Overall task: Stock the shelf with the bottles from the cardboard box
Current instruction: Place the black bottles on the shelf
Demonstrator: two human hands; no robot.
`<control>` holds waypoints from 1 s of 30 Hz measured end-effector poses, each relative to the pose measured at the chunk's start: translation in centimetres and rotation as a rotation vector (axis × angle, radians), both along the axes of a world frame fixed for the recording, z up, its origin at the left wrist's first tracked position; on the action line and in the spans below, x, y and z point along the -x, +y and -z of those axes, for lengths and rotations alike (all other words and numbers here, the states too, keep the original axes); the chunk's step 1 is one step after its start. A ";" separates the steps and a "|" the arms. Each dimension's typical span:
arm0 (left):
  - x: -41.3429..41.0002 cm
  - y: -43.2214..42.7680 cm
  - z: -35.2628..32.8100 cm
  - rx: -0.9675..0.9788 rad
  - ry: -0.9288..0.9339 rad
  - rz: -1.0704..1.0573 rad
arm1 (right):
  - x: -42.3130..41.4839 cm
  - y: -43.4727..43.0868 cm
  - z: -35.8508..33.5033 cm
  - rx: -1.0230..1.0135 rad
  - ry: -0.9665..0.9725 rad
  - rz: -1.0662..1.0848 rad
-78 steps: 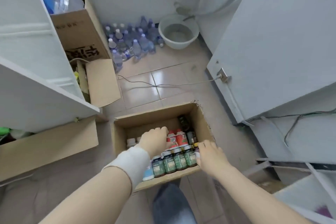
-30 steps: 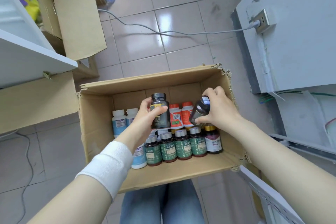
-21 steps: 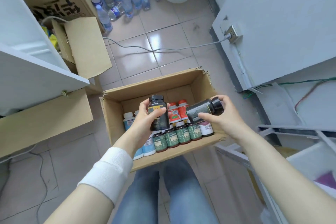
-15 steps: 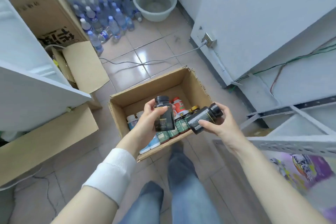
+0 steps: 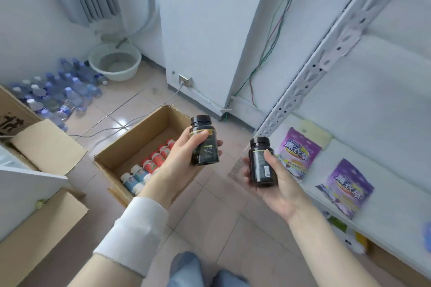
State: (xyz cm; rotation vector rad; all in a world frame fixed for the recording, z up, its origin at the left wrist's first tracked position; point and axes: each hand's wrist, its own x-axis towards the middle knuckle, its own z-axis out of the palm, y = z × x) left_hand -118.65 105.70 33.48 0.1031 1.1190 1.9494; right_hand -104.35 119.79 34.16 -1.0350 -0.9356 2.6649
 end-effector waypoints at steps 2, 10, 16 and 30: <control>-2.6 2.4 -2.0 -0.017 0.045 0.047 | -3.1 1.2 -1.8 -0.029 0.028 0.013; -17.0 15.0 -9.2 -0.168 0.208 0.313 | -20.8 8.5 -7.6 -0.257 0.150 0.215; -30.8 25.1 -13.8 -0.213 0.300 0.457 | -35.4 14.2 -11.5 -0.528 0.141 0.245; -44.4 42.1 -23.1 -0.303 0.650 0.704 | -49.8 26.7 -19.6 -0.671 0.187 0.543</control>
